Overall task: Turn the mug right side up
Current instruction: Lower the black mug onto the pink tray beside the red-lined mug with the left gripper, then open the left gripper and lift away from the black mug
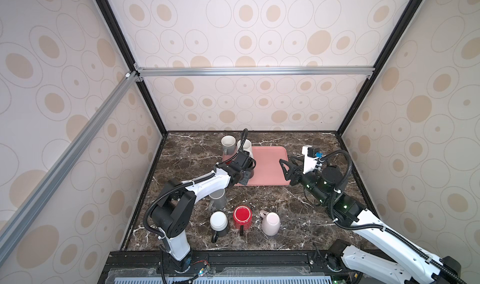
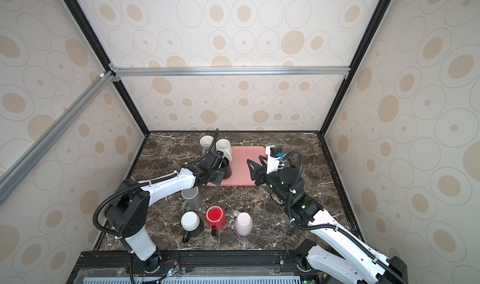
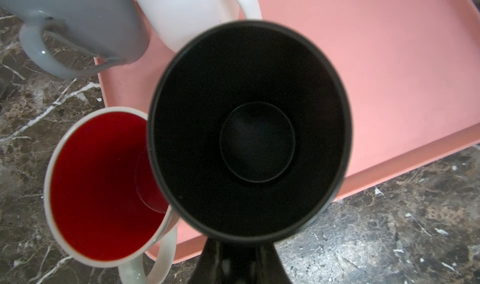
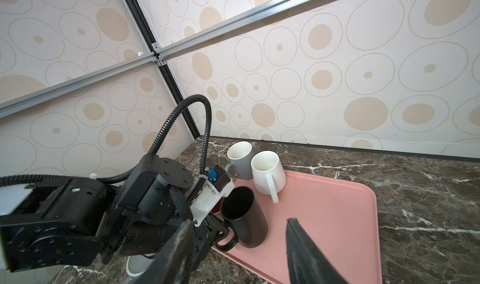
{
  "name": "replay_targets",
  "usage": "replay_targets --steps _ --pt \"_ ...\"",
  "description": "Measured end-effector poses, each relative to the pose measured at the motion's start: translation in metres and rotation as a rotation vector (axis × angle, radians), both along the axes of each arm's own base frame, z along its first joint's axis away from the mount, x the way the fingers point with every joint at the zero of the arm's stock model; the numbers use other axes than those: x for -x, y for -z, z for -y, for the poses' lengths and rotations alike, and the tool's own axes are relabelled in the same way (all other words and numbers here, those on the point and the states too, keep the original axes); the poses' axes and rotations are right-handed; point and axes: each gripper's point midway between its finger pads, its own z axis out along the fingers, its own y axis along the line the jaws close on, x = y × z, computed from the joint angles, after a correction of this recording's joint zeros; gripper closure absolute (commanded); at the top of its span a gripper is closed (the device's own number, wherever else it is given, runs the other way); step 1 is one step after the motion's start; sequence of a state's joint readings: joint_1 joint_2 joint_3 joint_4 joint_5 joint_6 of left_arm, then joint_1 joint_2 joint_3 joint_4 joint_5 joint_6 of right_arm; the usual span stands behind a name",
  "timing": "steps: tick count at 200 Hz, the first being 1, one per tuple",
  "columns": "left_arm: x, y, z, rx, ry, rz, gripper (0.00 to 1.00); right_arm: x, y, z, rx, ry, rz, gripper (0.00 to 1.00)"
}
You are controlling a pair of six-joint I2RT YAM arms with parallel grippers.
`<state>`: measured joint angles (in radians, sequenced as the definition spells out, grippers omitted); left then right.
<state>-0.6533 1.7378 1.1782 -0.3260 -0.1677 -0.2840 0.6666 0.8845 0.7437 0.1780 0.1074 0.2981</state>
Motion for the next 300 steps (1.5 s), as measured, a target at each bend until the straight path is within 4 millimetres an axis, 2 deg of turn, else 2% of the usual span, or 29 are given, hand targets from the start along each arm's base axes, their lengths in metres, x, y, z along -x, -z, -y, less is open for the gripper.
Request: replay_targets --steps 46,91,111,161,195,243,260,300 --pt "0.004 0.008 -0.004 -0.008 -0.009 -0.014 1.00 -0.001 0.001 0.000 -0.001 0.001 -0.005 0.43" --pt "0.004 0.011 -0.004 -0.001 -0.013 -0.009 0.81 -0.002 0.003 -0.001 0.000 0.000 -0.012 0.41" --pt "0.003 0.011 -0.003 0.007 -0.018 -0.001 0.73 -0.002 0.004 -0.001 -0.001 0.000 -0.015 0.37" --pt "0.000 0.000 -0.004 0.033 -0.039 0.042 0.65 -0.003 0.007 -0.002 0.004 0.000 -0.025 0.35" --pt "0.002 -0.030 -0.005 0.093 -0.044 0.105 0.53 -0.004 0.013 -0.005 0.012 -0.008 -0.046 0.34" --pt "0.010 -0.111 -0.005 0.277 -0.033 0.277 0.37 -0.004 0.040 -0.018 0.060 -0.065 -0.131 0.32" --pt "0.015 -0.132 -0.007 0.330 -0.029 0.329 0.32 -0.002 0.050 -0.026 0.092 -0.108 -0.175 0.31" --pt "0.029 -0.153 -0.017 0.392 -0.025 0.392 0.24 0.004 0.078 -0.059 0.216 -0.252 -0.292 0.28"
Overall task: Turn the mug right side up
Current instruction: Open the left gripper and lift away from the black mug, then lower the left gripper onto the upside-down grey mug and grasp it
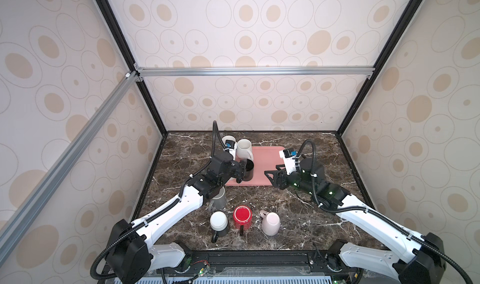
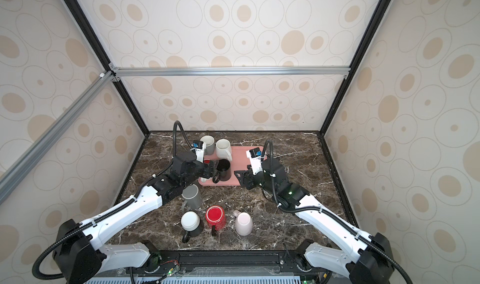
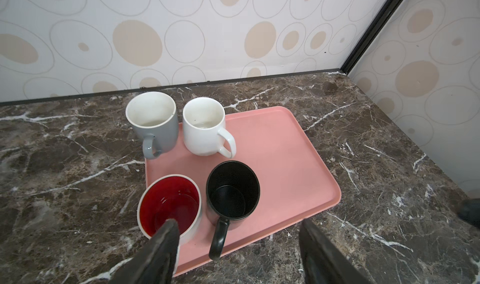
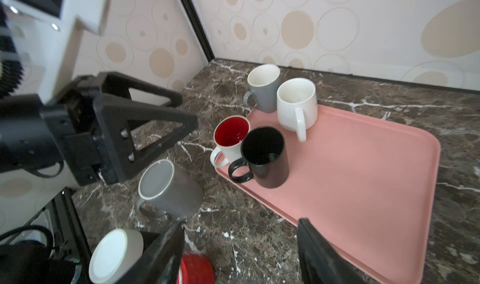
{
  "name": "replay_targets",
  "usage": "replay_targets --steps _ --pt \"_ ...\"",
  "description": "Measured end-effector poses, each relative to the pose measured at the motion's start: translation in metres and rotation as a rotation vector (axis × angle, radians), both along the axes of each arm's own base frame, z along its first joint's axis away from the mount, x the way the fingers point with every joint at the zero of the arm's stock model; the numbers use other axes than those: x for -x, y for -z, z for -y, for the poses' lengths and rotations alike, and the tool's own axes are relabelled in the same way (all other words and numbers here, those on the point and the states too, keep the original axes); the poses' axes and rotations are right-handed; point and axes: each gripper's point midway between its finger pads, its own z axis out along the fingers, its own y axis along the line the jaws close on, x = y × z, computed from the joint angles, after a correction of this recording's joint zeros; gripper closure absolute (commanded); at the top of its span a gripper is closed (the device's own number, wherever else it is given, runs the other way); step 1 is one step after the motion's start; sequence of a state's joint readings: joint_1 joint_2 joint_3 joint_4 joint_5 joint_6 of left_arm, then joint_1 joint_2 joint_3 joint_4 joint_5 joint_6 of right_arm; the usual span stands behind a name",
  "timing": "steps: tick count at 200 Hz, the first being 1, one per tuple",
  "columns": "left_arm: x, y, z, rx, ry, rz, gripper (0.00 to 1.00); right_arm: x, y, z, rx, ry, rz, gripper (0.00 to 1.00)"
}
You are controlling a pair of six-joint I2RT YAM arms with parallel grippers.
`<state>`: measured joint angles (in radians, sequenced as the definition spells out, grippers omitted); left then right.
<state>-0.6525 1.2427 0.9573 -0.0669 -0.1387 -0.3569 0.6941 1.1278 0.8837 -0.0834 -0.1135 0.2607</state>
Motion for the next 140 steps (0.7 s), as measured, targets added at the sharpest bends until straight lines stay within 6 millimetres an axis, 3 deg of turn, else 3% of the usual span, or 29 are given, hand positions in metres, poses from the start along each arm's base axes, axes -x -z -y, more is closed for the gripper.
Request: replay_targets --steps 35,60,140 --pt "0.009 -0.007 -0.014 0.023 -0.030 0.026 0.17 0.028 0.040 -0.033 0.102 -0.133 -0.081 0.25" --pt "0.014 -0.004 -0.032 0.049 -0.078 0.021 0.14 0.032 0.055 -0.040 0.139 -0.154 -0.108 0.25" --pt "0.048 0.024 -0.080 0.071 -0.202 -0.049 0.09 0.024 0.063 -0.061 0.144 -0.184 -0.126 0.25"
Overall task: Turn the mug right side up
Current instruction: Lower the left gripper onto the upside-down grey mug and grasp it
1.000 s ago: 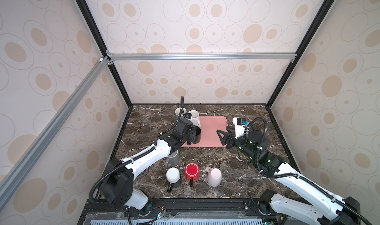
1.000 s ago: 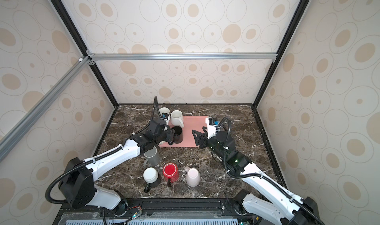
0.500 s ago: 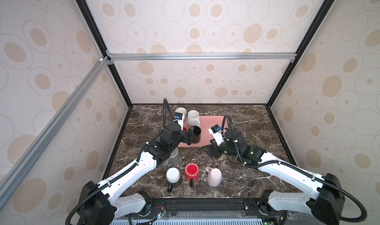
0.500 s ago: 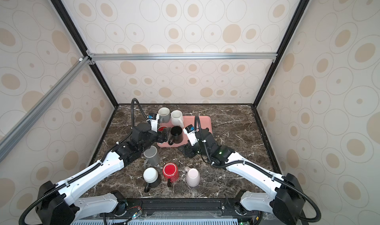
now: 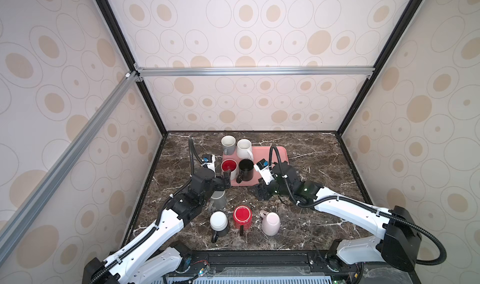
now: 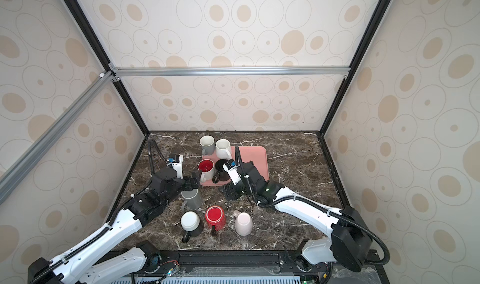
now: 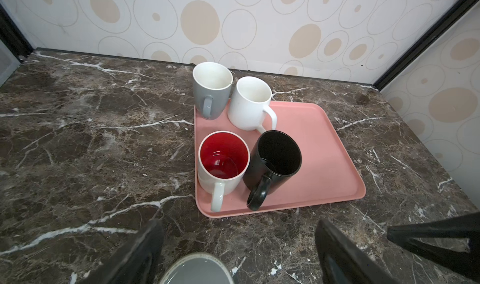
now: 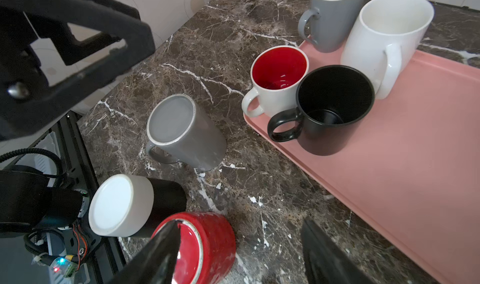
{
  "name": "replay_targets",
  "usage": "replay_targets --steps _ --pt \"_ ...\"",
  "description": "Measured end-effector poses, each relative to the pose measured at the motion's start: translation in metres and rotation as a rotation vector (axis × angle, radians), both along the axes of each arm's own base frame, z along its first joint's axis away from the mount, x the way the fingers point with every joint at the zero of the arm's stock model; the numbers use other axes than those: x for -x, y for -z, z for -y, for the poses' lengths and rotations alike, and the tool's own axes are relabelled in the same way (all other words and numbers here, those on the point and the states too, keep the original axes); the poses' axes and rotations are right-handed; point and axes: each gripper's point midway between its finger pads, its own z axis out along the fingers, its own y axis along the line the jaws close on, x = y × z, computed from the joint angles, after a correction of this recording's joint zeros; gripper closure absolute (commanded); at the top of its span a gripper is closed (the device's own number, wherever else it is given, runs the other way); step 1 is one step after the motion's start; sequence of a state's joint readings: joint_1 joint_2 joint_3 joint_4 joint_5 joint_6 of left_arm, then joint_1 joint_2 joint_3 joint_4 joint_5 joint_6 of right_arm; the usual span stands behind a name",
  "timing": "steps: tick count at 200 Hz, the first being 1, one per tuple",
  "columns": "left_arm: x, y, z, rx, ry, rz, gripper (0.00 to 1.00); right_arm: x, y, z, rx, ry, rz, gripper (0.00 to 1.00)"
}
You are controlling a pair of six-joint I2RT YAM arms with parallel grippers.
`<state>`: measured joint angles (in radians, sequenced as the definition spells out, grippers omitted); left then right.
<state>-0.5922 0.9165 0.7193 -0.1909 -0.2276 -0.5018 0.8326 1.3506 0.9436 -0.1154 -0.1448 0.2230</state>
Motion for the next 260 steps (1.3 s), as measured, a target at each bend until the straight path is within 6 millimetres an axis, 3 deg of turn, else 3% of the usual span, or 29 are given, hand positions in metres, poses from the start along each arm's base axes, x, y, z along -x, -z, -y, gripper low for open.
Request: replay_targets --steps 29,72,136,186,219,260 --pt "0.010 0.013 -0.008 0.002 -0.022 -0.049 0.08 0.000 0.001 -0.001 0.001 -0.001 -0.001 0.25" --pt "0.025 0.051 -0.017 -0.020 -0.051 -0.170 0.09 -0.003 -0.002 -0.002 -0.008 0.003 0.012 0.25" --pt "0.035 0.102 -0.015 -0.046 -0.044 -0.317 0.13 -0.001 0.002 0.001 -0.001 0.010 0.014 0.25" --pt "0.033 0.108 -0.002 -0.016 -0.001 -0.338 0.28 -0.003 -0.007 0.006 -0.012 0.031 0.047 0.25" --pt "0.024 0.106 0.015 0.040 0.044 -0.324 0.35 -0.003 -0.002 0.011 0.003 0.048 0.050 0.25" --pt "0.011 0.109 0.037 0.087 0.095 -0.324 0.38 -0.002 -0.002 0.016 0.007 0.060 0.057 0.25"
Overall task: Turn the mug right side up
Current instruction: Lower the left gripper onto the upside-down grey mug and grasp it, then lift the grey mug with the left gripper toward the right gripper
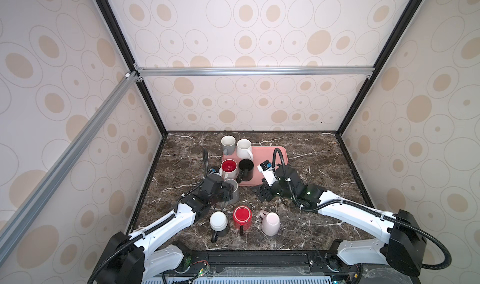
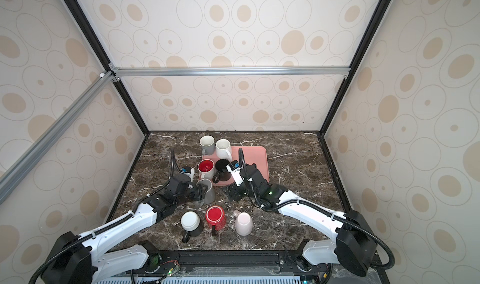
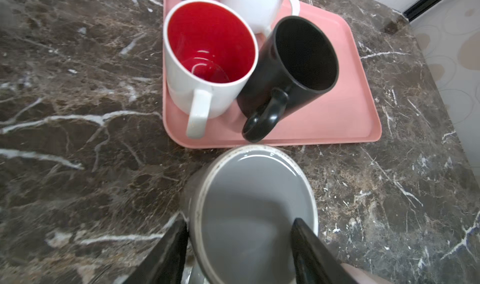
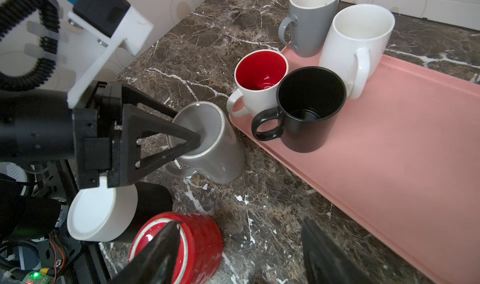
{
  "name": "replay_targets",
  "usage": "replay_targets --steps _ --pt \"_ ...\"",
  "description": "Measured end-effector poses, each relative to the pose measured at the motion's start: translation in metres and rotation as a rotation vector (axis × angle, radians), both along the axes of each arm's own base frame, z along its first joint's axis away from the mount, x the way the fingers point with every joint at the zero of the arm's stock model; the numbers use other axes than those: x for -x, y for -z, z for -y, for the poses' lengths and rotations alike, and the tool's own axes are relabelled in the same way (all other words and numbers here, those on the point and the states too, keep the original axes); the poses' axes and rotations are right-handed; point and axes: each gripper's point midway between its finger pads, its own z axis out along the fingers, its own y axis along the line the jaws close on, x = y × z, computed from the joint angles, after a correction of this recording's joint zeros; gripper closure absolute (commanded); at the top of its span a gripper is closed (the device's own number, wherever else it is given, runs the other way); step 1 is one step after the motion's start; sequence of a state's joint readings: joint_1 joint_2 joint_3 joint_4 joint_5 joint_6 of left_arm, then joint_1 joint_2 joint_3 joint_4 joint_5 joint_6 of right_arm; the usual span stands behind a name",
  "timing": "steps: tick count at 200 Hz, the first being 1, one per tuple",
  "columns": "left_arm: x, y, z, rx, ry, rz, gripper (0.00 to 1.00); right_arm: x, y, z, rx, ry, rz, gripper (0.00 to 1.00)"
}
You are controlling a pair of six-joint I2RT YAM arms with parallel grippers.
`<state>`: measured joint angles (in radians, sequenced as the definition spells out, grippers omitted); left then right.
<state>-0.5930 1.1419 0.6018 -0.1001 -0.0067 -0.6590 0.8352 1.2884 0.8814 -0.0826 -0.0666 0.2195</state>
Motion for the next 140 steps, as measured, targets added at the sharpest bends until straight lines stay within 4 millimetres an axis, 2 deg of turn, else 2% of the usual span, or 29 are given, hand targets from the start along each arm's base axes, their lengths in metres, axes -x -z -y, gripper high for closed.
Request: replay_targets --steps 26,61,97,111,140 --pt "-0.004 -0.001 0.008 0.003 0.019 -0.001 0.33 0.000 -0.003 0.003 -0.004 0.009 0.012 0.25" --pt "0.001 -0.008 0.003 -0.019 0.030 0.017 0.28 0.001 -0.006 0.007 -0.007 0.018 0.022 0.25" --pt "0.012 -0.027 -0.006 -0.052 0.041 0.069 0.32 0.001 -0.006 0.007 -0.007 0.018 0.022 0.25" --pt "0.020 -0.023 -0.006 -0.088 0.061 0.059 0.34 0.001 -0.006 0.006 -0.010 0.018 0.023 0.25" --pt "0.037 -0.006 -0.002 -0.194 0.118 -0.003 0.47 0.000 -0.006 0.005 -0.020 0.020 0.025 0.25"
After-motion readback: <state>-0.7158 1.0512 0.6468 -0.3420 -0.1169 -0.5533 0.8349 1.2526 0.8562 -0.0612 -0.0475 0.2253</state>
